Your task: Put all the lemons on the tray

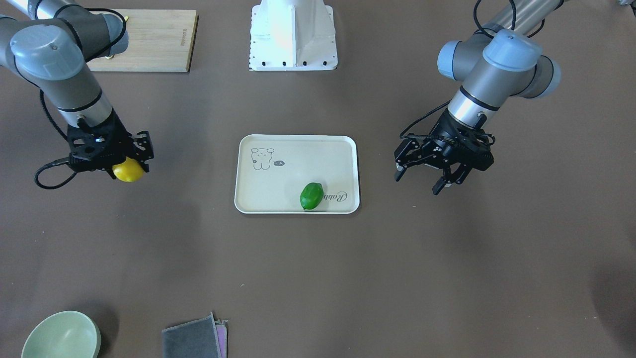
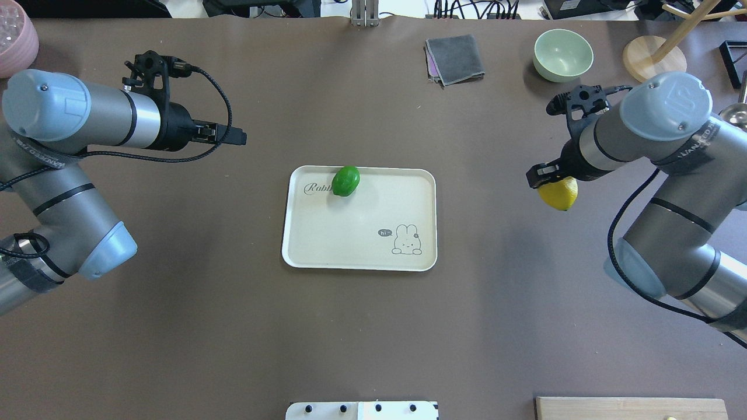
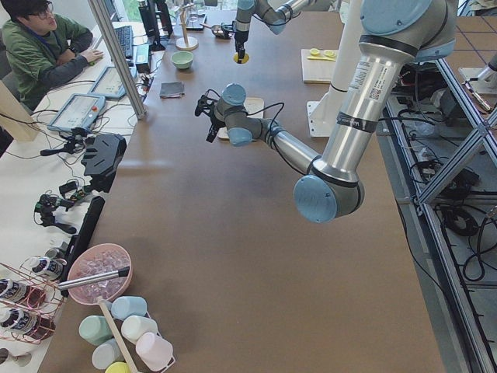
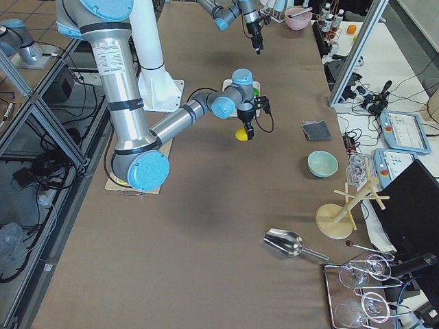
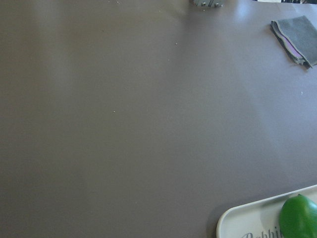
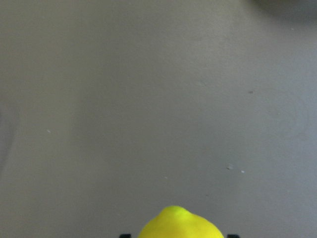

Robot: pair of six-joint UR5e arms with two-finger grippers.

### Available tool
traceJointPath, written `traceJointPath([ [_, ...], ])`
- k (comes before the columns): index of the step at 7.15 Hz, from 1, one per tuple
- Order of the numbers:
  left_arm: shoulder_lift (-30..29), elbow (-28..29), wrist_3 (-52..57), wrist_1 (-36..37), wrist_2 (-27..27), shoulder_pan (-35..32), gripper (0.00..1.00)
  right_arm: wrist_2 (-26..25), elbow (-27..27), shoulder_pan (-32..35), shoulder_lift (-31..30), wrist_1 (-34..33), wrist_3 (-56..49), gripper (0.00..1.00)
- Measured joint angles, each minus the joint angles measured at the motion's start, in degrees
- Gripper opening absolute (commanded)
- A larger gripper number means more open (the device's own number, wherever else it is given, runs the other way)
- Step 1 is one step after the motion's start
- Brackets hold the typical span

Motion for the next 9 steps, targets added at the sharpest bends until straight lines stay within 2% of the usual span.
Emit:
traceJointPath([
  [1, 0.01, 0.04, -0.04, -0.02, -0.01, 0.04, 0.97, -1.43, -0.16, -2.77, 4.62, -1.61, 8.09, 0.0],
  [3, 0.01, 0.17, -0.08, -0.04, -0.01, 0.08, 0.97, -8.89, -2.54, -10.24, 14.49, -6.85, 21.63, 0.0],
  [5, 0.01, 0.3, -0.08, -0.06, -0.01, 0.09, 0.97, -14.27, -7.86, -15.74, 21.29, -8.2, 27.62, 0.0],
  [9, 0.02, 0.67, 0.0, -0.06, -0.01, 0.1, 0.97, -17.2, -12.97, -18.74, 23.85, -7.49, 27.91, 0.0],
])
